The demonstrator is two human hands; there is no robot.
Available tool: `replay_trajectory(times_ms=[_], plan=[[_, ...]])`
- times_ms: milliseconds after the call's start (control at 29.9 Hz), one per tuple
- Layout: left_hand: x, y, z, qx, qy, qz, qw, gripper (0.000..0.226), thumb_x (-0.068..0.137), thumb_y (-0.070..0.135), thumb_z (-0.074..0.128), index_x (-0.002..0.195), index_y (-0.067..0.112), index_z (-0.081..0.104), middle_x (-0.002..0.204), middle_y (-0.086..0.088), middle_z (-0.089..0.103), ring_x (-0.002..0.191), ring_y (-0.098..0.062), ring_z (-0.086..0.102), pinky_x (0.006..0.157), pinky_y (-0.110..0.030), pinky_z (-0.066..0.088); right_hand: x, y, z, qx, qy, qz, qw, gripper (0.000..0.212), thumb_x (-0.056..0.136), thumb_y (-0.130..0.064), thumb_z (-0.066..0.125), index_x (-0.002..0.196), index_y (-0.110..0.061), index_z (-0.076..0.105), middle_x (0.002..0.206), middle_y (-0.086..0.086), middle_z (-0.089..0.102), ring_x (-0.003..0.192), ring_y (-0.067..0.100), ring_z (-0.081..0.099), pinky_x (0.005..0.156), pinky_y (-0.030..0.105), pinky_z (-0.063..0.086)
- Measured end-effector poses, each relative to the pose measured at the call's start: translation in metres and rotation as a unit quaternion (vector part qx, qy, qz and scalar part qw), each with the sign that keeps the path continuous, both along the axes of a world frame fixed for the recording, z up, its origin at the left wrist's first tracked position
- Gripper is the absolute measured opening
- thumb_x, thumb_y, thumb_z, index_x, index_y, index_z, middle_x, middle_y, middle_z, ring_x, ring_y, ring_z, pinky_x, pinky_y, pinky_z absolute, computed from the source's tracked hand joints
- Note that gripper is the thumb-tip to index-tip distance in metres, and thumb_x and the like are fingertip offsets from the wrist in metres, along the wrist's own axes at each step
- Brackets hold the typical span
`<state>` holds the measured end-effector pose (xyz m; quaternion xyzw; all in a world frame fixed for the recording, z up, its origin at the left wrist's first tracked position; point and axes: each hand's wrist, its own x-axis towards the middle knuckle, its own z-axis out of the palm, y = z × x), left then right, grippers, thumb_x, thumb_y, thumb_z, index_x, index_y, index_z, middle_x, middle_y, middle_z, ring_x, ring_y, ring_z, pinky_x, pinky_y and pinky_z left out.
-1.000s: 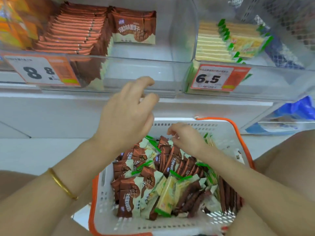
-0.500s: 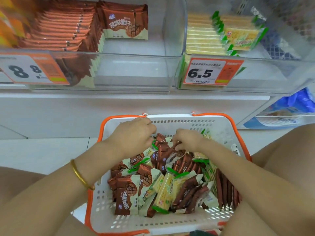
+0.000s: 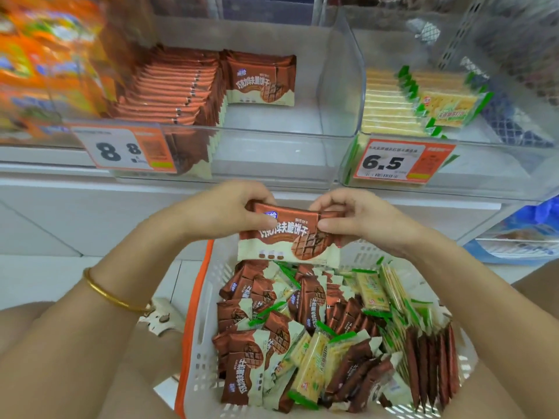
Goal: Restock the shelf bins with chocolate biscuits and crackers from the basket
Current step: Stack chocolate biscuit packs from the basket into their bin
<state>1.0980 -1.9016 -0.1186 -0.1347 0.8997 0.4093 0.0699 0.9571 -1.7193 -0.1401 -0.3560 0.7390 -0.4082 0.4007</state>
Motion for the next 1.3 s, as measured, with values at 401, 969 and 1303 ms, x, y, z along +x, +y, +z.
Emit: replay_trajectory(times_ms=[401,969,1303], plan=[[0.002,-0.055,0.056,-0.281,0.361,0.266,0.849,0.045,0.086,0.030,0.056,0.125,0.009,0.051,0.115,-0.012,0.057,0.105,-0.028,0.054,0.092,-0.041,0.044,-0.010,-0.108,0.149,-0.046,0.314,-0.026,0.948,0.019,0.079,-0.027,0.075,0.090,-0.013,0.068,0.082,-0.001,0.071,0.065,0.009,0.069,0.063,0.026,0.059],[-0.014,-0.054,0.029,-0.426,0.202,0.222,0.854,0.053,0.086,0.037,0.020,0.090,0.014,0.067,0.092,-0.005,0.063,0.092,-0.031,0.054,0.076,-0.039,0.035,-0.110,-0.234,0.068,0.101,0.629,0.061,0.769,0.055,0.079,-0.022,0.075,0.122,-0.008,0.045,0.117,0.016,0.051,0.104,0.036,0.054,0.073,0.035,0.038],[-0.015,-0.056,0.027,-0.413,0.211,0.222,0.857,0.053,0.085,0.037,0.019,0.090,0.015,0.067,0.093,-0.002,0.063,0.093,-0.028,0.053,0.074,-0.036,0.034,-0.116,-0.239,0.069,0.124,0.633,0.022,0.764,0.055,0.078,-0.047,0.072,0.117,-0.015,0.050,0.116,0.009,0.056,0.102,0.031,0.056,0.083,0.037,0.046]])
